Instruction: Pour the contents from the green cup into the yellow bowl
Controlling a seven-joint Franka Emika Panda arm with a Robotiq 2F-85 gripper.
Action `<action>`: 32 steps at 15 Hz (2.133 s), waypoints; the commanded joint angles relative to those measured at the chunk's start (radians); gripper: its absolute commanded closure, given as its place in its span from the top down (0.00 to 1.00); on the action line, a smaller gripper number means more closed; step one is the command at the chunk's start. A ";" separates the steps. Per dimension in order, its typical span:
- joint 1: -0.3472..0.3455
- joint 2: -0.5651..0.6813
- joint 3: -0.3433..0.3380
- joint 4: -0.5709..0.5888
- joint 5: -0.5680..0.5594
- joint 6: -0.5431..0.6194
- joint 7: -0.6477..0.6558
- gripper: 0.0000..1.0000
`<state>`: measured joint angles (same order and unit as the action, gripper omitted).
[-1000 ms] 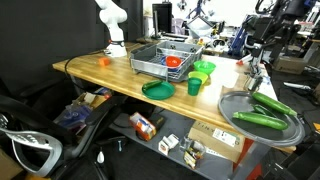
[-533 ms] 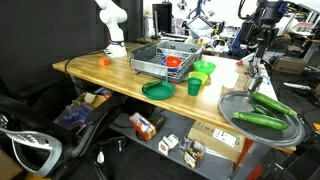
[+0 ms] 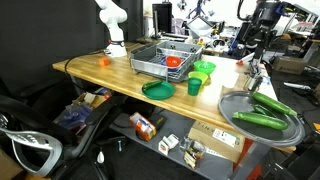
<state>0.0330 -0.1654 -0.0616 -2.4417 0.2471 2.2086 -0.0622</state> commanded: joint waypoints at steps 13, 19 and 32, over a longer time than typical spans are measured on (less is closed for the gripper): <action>-0.084 0.452 0.013 0.209 0.481 0.113 0.009 1.00; -0.106 0.470 0.034 0.235 0.630 0.108 0.017 1.00; -0.081 0.610 0.011 0.251 0.992 0.245 0.021 1.00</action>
<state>-0.0446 0.4454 -0.0540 -2.1912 1.2424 2.4534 -0.0444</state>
